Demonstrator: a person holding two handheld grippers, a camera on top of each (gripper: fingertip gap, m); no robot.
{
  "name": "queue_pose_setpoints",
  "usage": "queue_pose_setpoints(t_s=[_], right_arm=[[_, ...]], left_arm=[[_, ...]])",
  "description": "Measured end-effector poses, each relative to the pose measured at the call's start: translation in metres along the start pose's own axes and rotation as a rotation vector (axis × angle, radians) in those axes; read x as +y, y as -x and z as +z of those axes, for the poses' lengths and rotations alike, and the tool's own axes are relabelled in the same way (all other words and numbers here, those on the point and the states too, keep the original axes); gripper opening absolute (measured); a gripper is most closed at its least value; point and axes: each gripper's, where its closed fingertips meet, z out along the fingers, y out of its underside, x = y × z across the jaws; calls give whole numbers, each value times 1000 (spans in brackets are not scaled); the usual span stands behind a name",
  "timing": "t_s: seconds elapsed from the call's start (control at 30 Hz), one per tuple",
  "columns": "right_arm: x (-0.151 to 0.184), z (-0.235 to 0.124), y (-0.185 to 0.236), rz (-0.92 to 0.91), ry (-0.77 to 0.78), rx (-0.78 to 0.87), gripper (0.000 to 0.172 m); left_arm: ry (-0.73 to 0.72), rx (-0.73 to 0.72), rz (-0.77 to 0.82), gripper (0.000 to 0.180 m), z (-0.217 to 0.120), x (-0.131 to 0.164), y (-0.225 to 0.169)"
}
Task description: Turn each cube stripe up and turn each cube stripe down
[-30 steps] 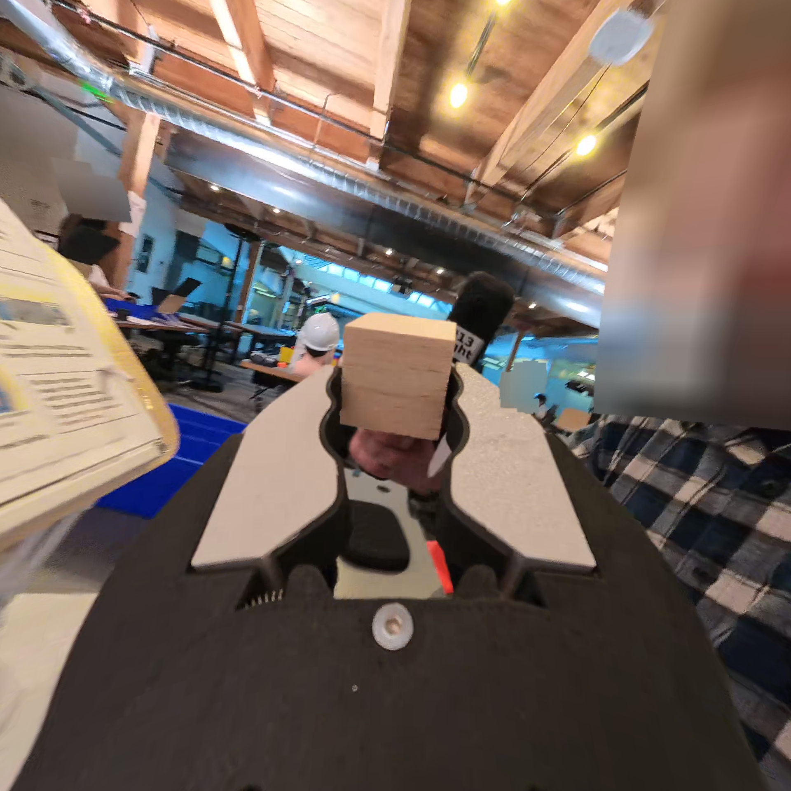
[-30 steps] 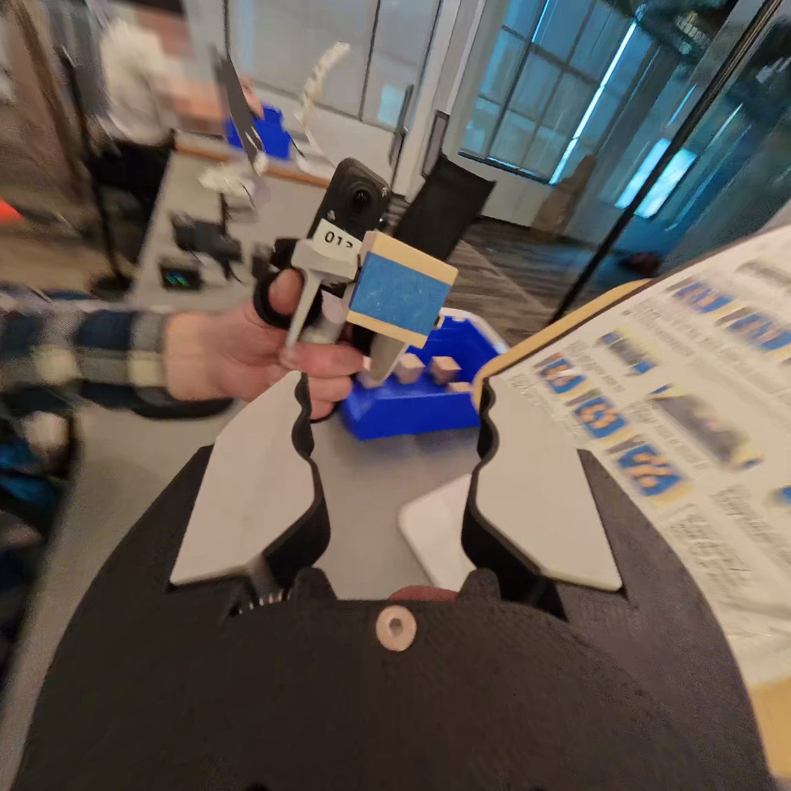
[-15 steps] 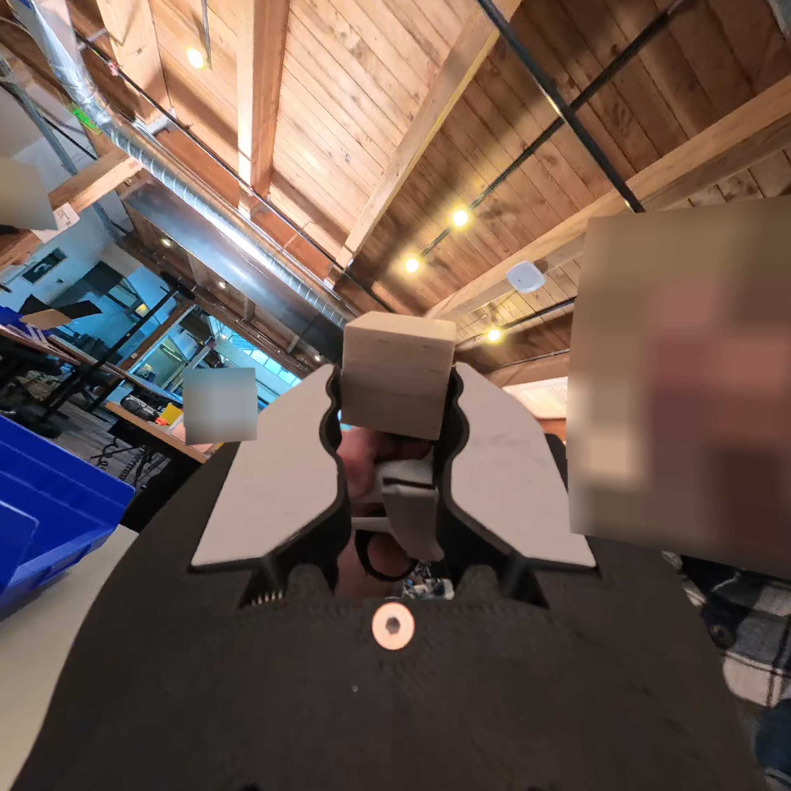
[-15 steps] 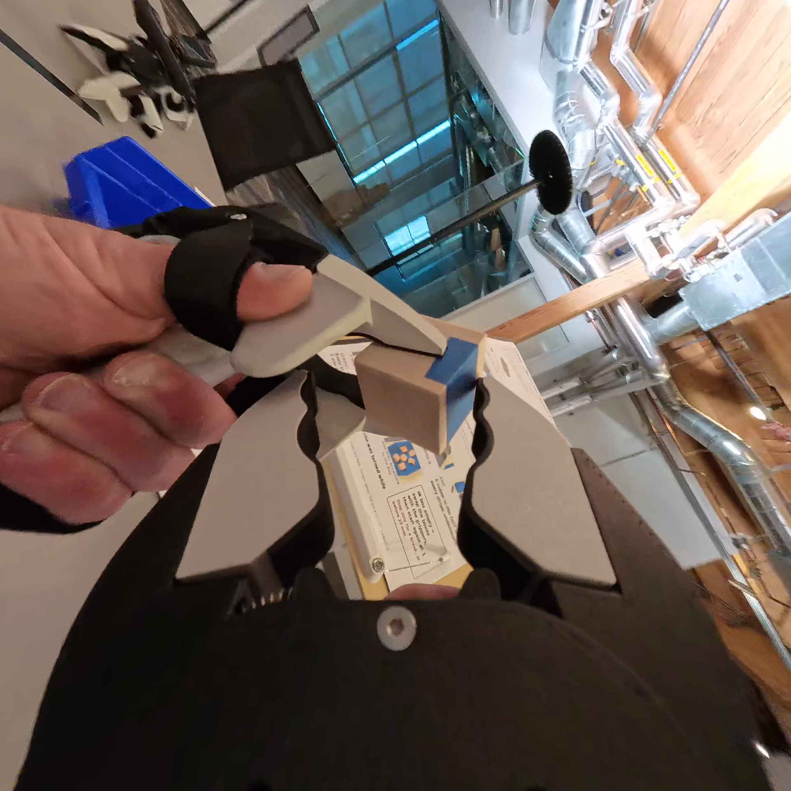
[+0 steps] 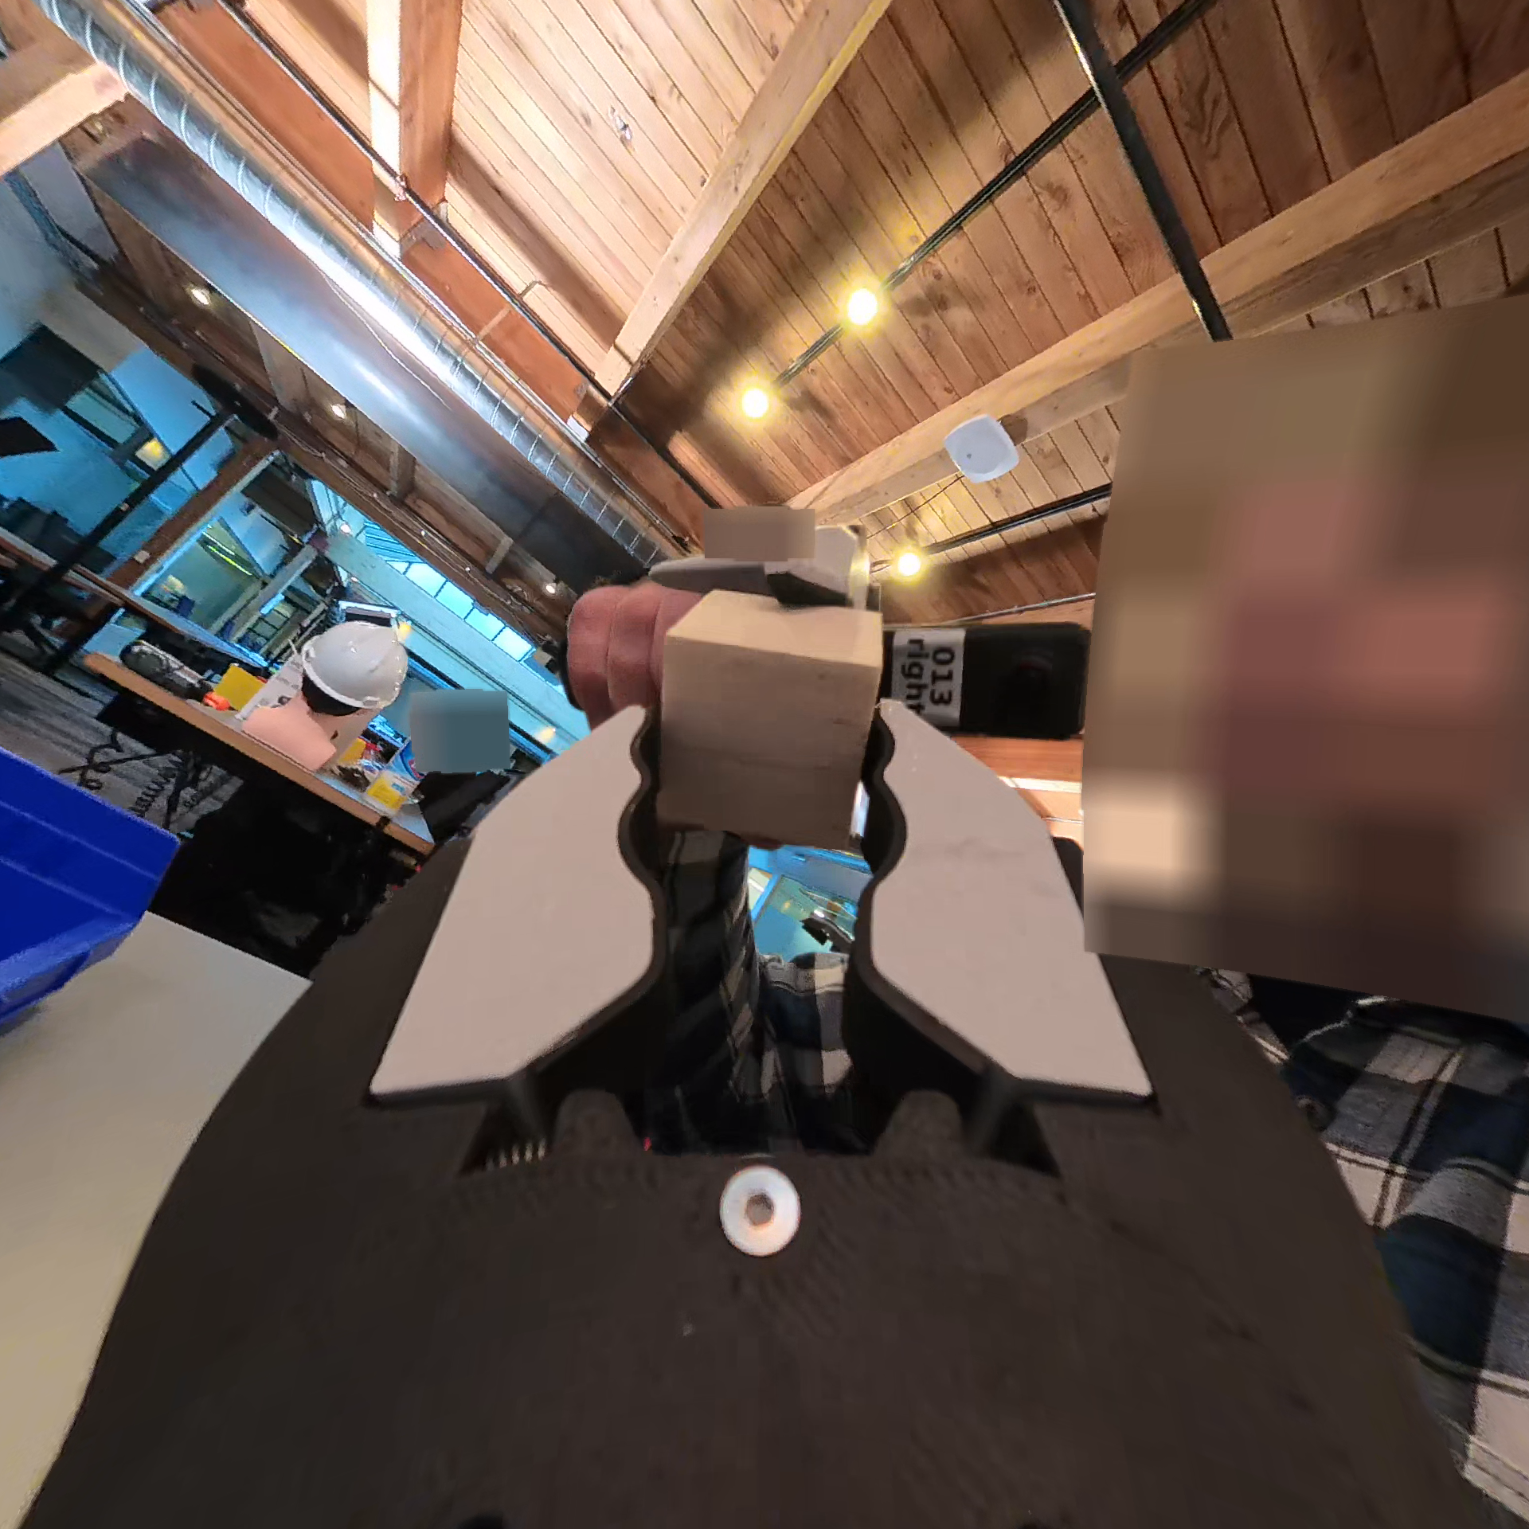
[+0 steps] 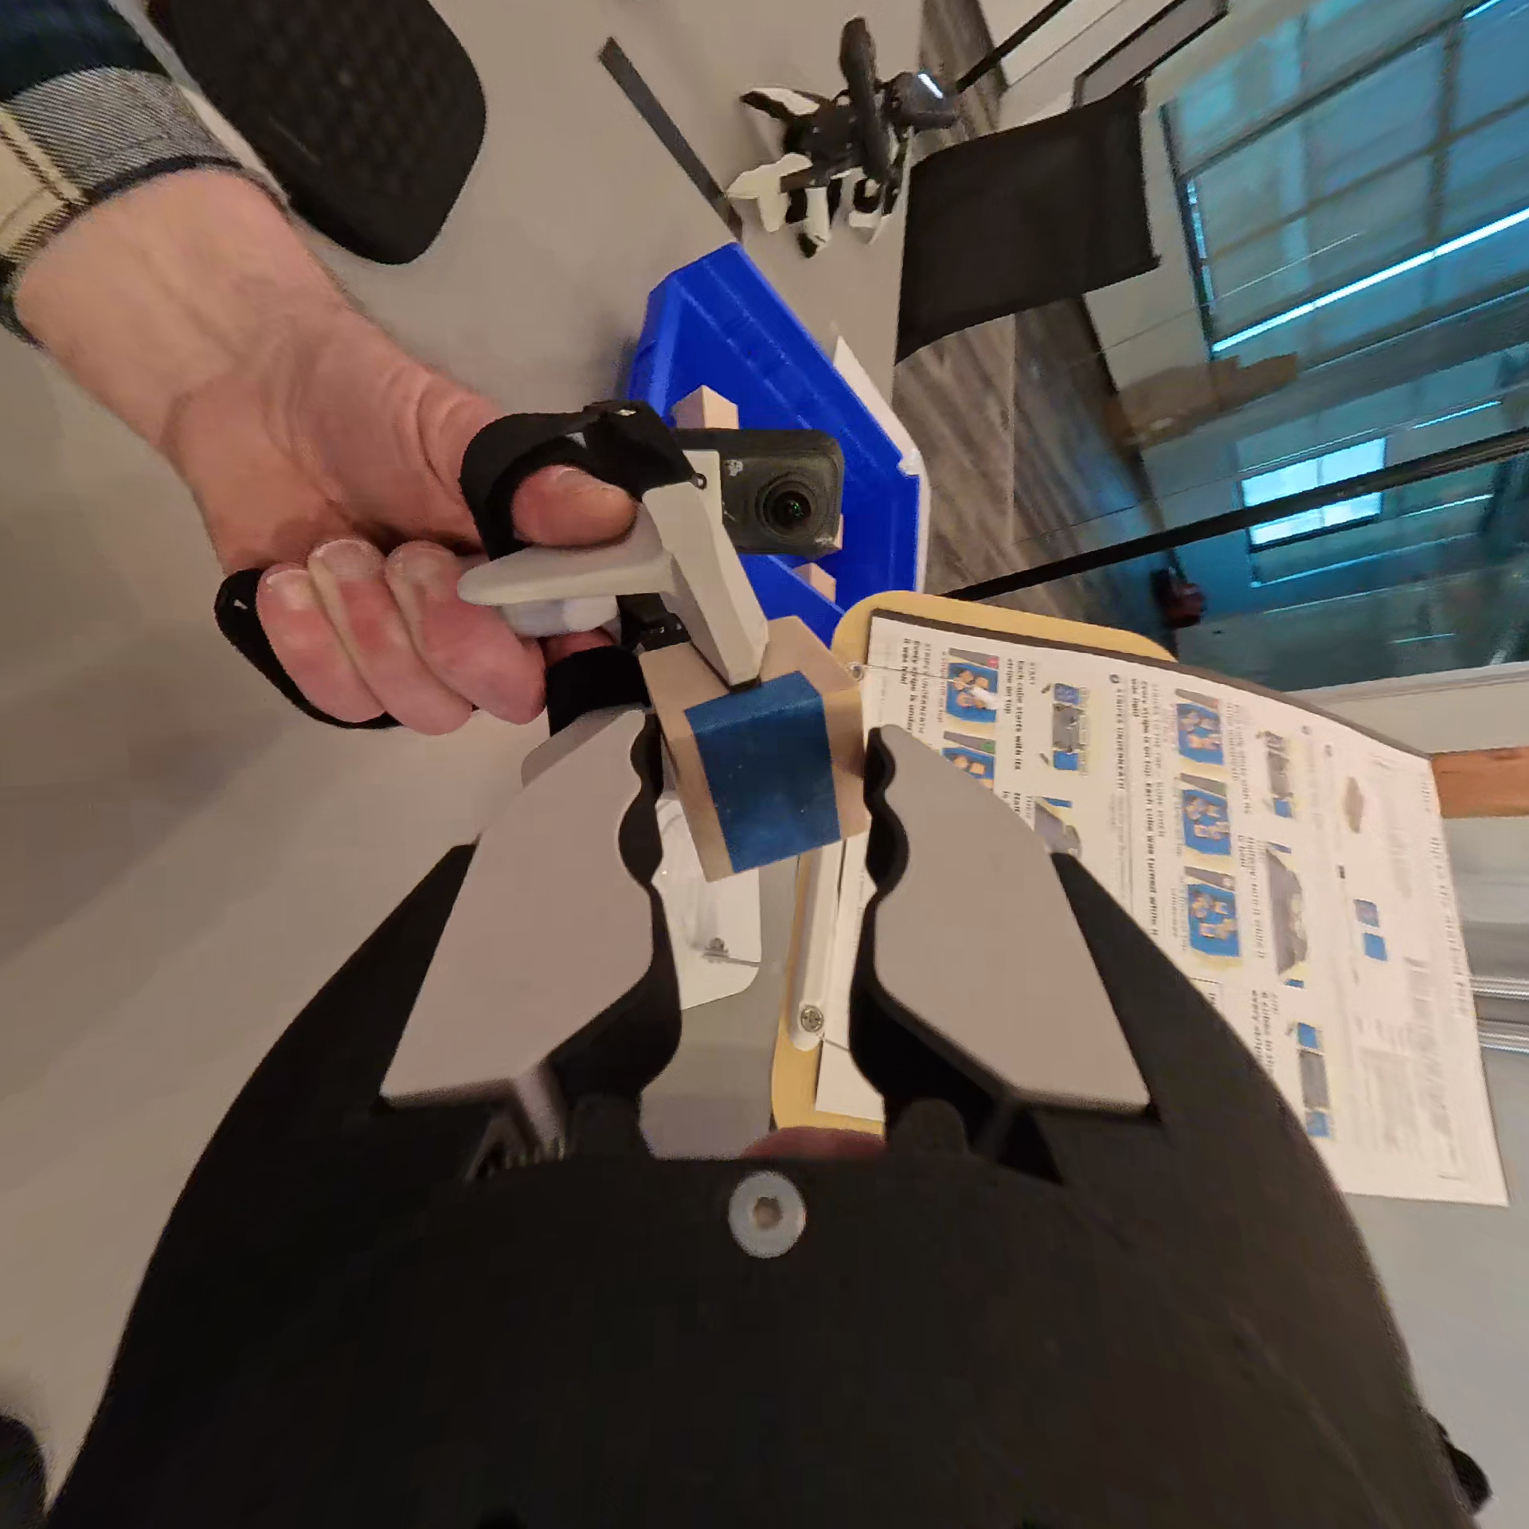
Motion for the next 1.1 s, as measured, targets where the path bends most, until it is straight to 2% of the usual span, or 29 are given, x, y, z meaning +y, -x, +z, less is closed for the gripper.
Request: queue_pose_setpoints(t_s=[0.13, 0.2, 0.27, 0.33, 0.43, 0.57, 0.67, 0.77, 0.9, 0.97, 1.1], right_arm=[[13, -10, -7, 49, 13, -62, 47], [37, -28, -26, 117, 53, -75, 46], [83, -48, -46, 201, 170, -101, 46], [144, -66, -60, 297, 332, -136, 46], [241, -86, -64, 640, 615, -201, 47], [353, -93, -55, 1008, 884, -103, 47], [414, -81, -37, 1251, 971, -41, 47], [466, -67, -18, 1396, 1050, 13, 47], [518, -54, 15, 1528, 1162, 29, 47], [530, -43, 28, 1595, 1176, 18, 47], [548, -38, 41, 1585, 1281, 16, 47]], left_arm=[[13, -43, 23, 51, 0, 1, 9], [36, -87, 63, 50, -8, -2, 13], [66, -140, 142, 42, -17, -6, 14], [80, -176, 187, 33, -25, -12, 14], [82, -219, 199, 30, -37, -20, 21], [113, -260, 245, 26, -43, -21, 28], [129, -272, 263, 25, -43, -21, 31], [140, -281, 273, 24, -46, -20, 32], [144, -304, 301, 23, -51, -24, 33], [144, -310, 314, 23, -53, -28, 32], [148, -317, 339, 23, -55, -33, 30]])
